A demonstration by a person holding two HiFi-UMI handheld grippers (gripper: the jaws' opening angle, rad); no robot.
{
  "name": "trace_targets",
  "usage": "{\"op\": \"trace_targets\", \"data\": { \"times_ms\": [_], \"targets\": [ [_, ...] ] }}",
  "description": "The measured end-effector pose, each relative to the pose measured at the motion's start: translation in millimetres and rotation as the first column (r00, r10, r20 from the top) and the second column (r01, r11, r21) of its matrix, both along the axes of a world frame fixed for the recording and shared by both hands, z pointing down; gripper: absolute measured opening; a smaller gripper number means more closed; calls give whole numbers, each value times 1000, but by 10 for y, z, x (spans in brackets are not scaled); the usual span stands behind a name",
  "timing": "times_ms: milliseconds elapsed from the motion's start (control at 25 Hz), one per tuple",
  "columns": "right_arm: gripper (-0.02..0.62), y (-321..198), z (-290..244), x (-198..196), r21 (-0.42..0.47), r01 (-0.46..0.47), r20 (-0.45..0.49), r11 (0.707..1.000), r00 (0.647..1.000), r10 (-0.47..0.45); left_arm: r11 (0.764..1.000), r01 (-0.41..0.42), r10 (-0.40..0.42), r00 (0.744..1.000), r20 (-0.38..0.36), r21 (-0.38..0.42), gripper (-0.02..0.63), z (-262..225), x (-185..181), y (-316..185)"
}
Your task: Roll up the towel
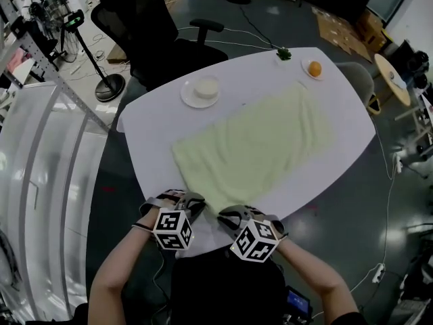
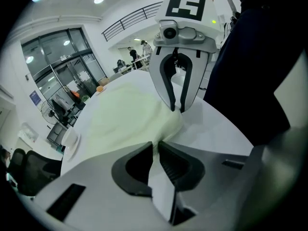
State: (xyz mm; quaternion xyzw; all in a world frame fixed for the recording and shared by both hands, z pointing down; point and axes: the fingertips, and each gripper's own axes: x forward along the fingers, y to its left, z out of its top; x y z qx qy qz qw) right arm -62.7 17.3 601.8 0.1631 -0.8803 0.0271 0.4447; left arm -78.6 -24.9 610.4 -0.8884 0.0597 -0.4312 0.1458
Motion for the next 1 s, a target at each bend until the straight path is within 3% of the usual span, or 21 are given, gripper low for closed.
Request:
{"op": "trace_targets", "data": {
  "times_ms": [440,720,1000],
  "targets": [
    [44,-817,-570,315,2,-18,54,1000,998,17,983,173,-180,975,-128,-60,43,-575,140,-653],
    [44,-1438,-469,532,-90,-15,77,996,997,22,962,260,-267,960,-88,-82,40,-521,313,-1173],
    [44,-2039,-166,726,-182,-43,90,982,994,60,919,380,-387,920,-58,-105,40,-259,463,-1703]
  ]
}}
